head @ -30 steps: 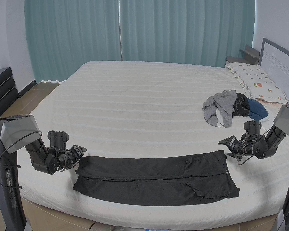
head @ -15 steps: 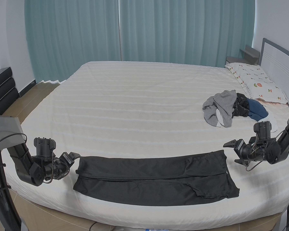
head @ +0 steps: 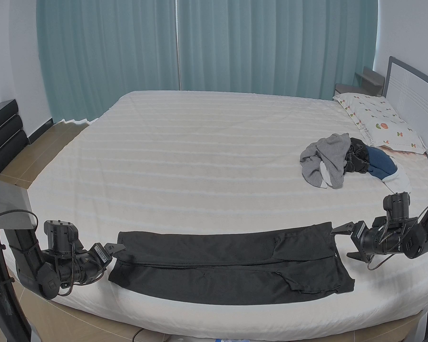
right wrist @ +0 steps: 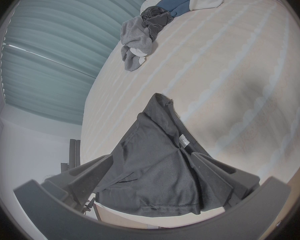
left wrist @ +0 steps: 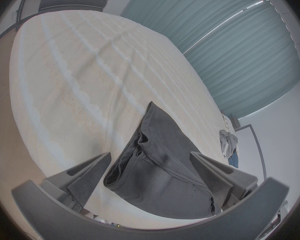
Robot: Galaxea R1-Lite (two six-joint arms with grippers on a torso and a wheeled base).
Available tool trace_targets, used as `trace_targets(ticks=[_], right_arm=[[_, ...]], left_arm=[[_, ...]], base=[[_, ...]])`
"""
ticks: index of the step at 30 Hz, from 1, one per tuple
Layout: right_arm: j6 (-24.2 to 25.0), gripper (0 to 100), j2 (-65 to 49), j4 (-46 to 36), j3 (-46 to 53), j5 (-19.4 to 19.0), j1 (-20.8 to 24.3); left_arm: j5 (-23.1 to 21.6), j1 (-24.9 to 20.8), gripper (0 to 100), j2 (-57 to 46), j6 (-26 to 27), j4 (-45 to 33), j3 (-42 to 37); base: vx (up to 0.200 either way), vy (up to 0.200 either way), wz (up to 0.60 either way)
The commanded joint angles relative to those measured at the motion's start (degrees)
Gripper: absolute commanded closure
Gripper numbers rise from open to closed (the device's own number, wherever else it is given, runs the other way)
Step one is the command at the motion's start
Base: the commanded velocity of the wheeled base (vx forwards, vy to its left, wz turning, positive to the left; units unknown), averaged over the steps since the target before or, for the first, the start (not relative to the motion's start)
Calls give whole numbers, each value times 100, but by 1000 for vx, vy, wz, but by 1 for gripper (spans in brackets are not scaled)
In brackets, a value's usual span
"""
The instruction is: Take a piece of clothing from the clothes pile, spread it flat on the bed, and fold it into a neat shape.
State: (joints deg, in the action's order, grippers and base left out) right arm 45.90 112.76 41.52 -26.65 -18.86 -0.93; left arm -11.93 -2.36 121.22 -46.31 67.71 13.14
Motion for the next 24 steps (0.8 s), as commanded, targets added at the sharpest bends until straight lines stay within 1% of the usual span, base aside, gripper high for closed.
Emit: trace_targets(ticks=[1,7,13,17,21,24], right_arm=[[-2,0,-9,5,37,-4,-4],[-2,0,0,-4,46,-4,-4],[-2,0,-9,5,46,-4,-4],[-11,0,0,5,46,5,-4],[-11,0,0,5,37,5,5],[-11,0,-9,5,37,5,5]], left_arm=[[7,-71,0,-2,-1,41,-92],[68,-185,0,-11,-18,41,-101],[60,-185,0,24,-18,32,-110],[95,-185,0,147,26,41,-145],[358,-238,0,349,114,41,-92],[455,-335,0,525,105,58,22]], base=[[0,0,0],[0,0,0],[-200,0,0],[0,0,0],[0,0,0],[0,0,0]])
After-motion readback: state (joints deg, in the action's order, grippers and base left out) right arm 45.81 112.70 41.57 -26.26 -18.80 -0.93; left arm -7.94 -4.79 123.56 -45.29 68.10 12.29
